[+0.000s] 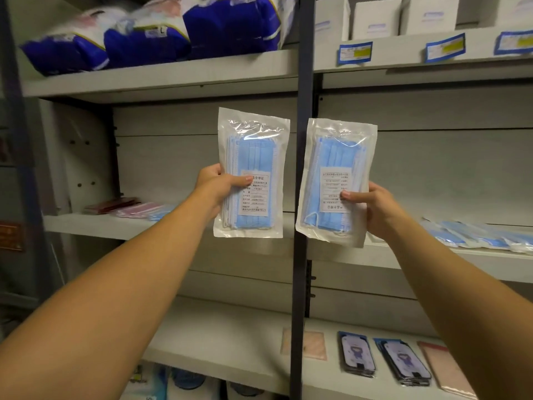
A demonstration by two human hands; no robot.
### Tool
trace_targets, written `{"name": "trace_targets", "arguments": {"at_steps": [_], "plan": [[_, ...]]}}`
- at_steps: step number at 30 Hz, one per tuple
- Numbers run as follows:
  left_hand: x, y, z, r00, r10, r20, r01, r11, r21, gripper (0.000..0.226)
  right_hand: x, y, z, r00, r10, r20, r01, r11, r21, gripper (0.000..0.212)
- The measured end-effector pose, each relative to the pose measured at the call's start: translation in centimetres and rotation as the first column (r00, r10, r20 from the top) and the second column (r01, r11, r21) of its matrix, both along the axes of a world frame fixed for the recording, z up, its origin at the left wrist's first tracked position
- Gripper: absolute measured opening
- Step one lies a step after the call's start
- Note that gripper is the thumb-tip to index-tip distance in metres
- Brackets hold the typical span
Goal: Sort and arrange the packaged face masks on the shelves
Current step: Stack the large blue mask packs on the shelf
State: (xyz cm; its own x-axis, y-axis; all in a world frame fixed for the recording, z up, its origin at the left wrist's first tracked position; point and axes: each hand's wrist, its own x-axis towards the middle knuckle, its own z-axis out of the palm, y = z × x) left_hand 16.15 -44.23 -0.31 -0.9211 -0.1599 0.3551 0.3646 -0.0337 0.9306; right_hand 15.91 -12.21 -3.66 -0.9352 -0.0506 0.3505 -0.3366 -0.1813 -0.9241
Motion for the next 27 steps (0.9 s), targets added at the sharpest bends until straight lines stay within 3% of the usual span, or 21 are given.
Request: {"name": "trace_targets", "arguments": {"at_steps": [12, 17, 27], "plan": [[-2.5, -9.1, -0.8, 1.0, 0.002, 0.013, -0.003, 0.996, 0.085, 0.043, 0.4, -11.3, 3.1, 0.998, -0.04, -0.058, 0.04, 0.999, -0.003, 0.045], [-5.3, -10.9, -1.0, 1.0, 0.0, 0.01, -0.001, 0.997, 0.082, 0.036, -1.7, -16.0, 3.8, 0.997, -0.027, -0.067, 0.027, 1.0, 0.011, 0.042], [-12.8, -13.5, 0.6, 1.0, -0.022, -0.015, 0.022, 0.999, 0.031, 0.05, -8.2, -21.4, 5.1, 0.998, 0.021, -0.066, -0.018, 0.999, 0.039, 0.042]]}}
